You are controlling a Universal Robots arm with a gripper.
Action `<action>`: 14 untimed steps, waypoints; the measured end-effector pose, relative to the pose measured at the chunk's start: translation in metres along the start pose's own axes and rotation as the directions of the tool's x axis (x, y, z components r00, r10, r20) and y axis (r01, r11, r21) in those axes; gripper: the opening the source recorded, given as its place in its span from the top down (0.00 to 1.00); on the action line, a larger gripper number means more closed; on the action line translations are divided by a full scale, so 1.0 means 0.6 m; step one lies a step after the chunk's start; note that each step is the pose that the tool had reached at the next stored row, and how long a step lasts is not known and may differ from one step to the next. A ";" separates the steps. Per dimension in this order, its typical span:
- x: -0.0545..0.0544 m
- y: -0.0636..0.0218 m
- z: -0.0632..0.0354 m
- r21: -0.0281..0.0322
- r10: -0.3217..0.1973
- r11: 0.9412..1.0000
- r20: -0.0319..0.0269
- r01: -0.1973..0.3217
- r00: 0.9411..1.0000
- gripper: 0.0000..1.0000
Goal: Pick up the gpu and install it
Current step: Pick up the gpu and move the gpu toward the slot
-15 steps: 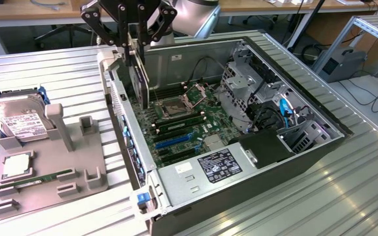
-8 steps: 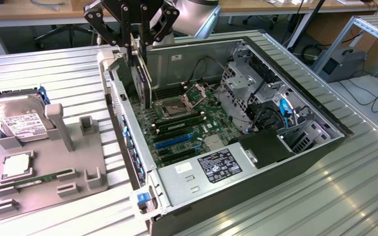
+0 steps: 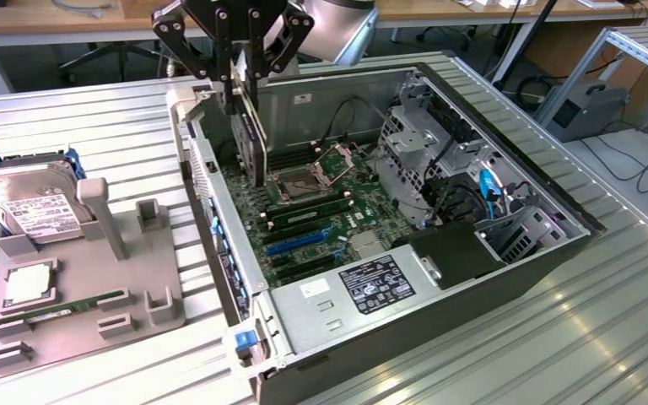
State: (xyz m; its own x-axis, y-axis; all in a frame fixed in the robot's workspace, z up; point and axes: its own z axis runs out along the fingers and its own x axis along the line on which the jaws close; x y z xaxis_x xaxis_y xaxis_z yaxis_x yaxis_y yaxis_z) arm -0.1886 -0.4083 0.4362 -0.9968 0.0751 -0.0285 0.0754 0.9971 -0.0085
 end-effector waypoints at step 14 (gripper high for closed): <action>-0.013 0.001 0.001 0.012 0.000 1.000 0.001 0.000 1.000 0.73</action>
State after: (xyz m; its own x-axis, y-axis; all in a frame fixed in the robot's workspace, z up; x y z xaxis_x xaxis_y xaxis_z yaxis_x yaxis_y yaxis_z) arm -0.1808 -0.4084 0.4355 -0.9968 0.0748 -0.0294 0.0754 0.9969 -0.0202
